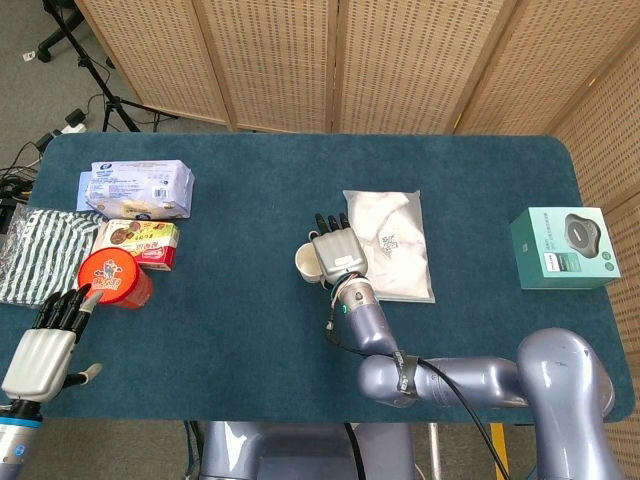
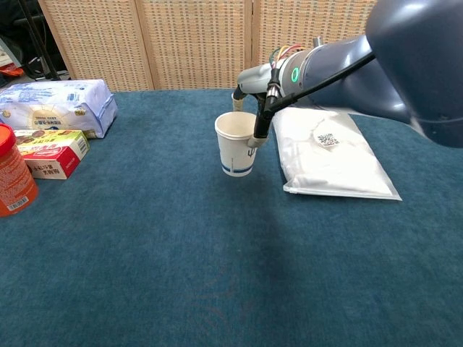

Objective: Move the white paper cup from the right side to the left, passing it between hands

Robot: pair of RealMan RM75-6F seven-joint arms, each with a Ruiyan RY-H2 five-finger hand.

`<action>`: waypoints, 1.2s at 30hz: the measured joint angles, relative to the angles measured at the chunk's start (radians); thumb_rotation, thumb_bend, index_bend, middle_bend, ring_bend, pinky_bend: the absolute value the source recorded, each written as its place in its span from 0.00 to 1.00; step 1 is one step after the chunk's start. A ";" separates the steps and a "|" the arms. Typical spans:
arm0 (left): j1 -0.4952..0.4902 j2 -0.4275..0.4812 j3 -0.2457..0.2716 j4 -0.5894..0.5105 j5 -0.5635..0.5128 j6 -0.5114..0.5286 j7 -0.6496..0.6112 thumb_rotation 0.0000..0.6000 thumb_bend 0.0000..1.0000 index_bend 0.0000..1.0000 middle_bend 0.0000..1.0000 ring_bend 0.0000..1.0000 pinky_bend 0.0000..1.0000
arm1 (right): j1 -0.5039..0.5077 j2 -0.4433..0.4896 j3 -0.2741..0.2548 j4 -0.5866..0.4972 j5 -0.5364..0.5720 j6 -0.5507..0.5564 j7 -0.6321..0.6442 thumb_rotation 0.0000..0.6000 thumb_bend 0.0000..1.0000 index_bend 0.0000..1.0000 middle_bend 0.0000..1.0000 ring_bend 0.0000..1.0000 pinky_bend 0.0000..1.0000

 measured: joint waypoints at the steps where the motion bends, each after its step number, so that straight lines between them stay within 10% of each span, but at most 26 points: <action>1: 0.000 0.000 0.000 0.000 0.000 0.000 -0.001 1.00 0.07 0.00 0.00 0.00 0.00 | -0.001 -0.003 0.002 0.003 0.001 -0.002 0.009 1.00 0.36 0.32 0.00 0.00 0.00; 15: 0.003 -0.002 -0.002 0.002 0.002 0.002 0.003 1.00 0.07 0.00 0.00 0.00 0.00 | -0.036 -0.031 0.022 0.040 0.033 -0.061 0.112 1.00 0.34 0.32 0.00 0.00 0.00; 21: 0.004 -0.001 -0.004 0.000 0.001 0.004 0.001 1.00 0.07 0.00 0.00 0.00 0.00 | -0.045 -0.025 0.010 0.039 0.038 -0.081 0.125 1.00 0.19 0.31 0.00 0.00 0.00; 36: 0.006 0.000 -0.006 0.000 0.002 0.004 -0.002 1.00 0.07 0.00 0.00 0.00 0.00 | -0.051 0.006 -0.011 0.017 0.028 -0.086 0.143 1.00 0.07 0.12 0.00 0.00 0.00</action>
